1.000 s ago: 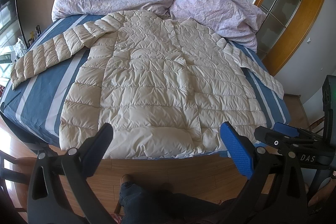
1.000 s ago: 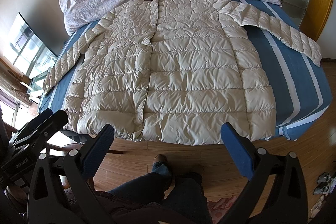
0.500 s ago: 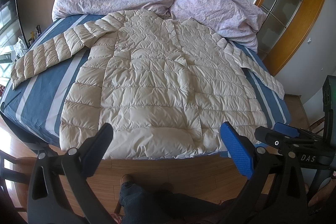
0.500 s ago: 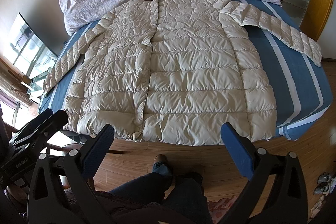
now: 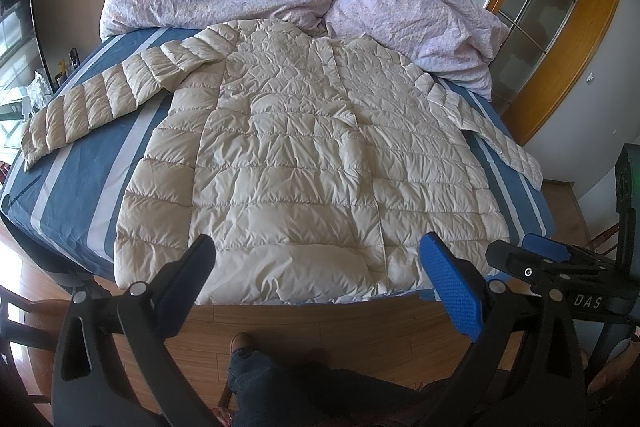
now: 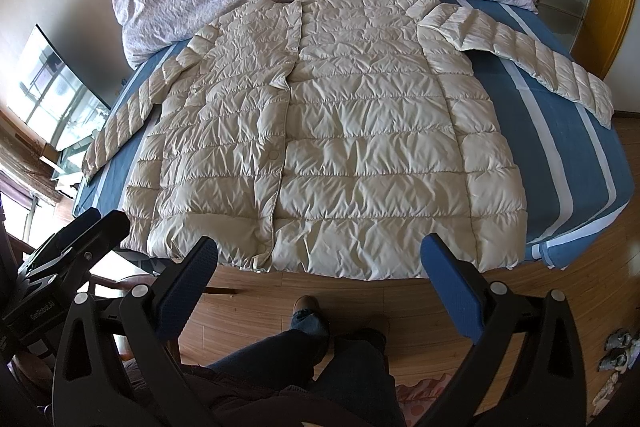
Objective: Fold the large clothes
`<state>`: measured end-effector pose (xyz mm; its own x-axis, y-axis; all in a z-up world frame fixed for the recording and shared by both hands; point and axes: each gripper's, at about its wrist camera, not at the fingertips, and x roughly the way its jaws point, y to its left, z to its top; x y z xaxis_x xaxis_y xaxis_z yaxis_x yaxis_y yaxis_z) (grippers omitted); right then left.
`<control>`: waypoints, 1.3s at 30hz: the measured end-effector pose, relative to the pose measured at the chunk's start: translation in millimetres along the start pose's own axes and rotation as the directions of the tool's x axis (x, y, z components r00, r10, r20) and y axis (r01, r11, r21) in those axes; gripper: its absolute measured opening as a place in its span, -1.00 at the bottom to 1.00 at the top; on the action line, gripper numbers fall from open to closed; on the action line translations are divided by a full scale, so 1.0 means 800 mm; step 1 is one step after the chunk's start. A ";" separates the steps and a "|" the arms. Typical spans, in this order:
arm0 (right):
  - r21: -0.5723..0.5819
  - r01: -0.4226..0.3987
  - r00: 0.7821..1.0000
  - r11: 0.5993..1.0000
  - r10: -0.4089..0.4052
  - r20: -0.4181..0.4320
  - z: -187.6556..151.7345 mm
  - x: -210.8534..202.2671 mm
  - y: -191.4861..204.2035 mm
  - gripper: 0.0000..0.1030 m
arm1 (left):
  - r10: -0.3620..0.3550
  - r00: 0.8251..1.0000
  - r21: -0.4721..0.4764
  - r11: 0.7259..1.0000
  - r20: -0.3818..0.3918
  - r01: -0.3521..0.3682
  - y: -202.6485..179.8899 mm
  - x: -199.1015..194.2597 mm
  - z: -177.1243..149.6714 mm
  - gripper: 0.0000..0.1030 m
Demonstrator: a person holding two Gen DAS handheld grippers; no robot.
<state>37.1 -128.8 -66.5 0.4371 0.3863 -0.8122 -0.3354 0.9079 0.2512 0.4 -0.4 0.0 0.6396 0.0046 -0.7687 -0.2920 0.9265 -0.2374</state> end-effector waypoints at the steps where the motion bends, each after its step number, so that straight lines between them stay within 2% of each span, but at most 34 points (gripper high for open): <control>1: 0.000 0.000 1.000 1.000 0.000 0.000 0.000 0.000 0.000 0.97 | 0.001 1.000 -0.001 1.000 -0.001 -0.001 0.000 0.000 0.000 0.96; 16: 0.006 -0.006 1.000 1.000 0.006 0.002 0.002 0.000 -0.008 0.97 | 0.002 1.000 0.002 1.000 -0.003 -0.002 0.014 -0.003 -0.001 0.96; 24: 0.041 -0.009 1.000 0.999 0.008 0.019 0.027 0.019 -0.034 0.97 | 0.036 0.999 0.003 0.999 -0.019 -0.036 0.022 0.034 0.018 0.96; 31: 0.144 0.057 0.998 0.988 -0.058 0.004 0.070 0.047 -0.119 0.97 | 0.112 0.993 0.010 0.994 -0.030 -0.111 0.005 0.063 0.050 0.96; 36: 0.267 0.125 0.991 0.956 -0.130 0.003 0.108 0.060 -0.221 0.97 | 0.139 0.989 -0.017 0.990 -0.048 -0.140 -0.002 0.084 0.070 0.96; 39: 0.356 0.170 0.982 0.919 -0.187 0.014 0.127 0.060 -0.290 0.95 | 0.150 0.987 -0.022 0.988 -0.061 -0.152 -0.008 0.097 0.079 0.96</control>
<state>220.3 -304.3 -110.2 0.5036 0.2122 -0.8375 0.0631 0.9577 0.2807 96.7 17.5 -20.2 0.5437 0.1204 -0.8306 -0.4010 0.9067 -0.1310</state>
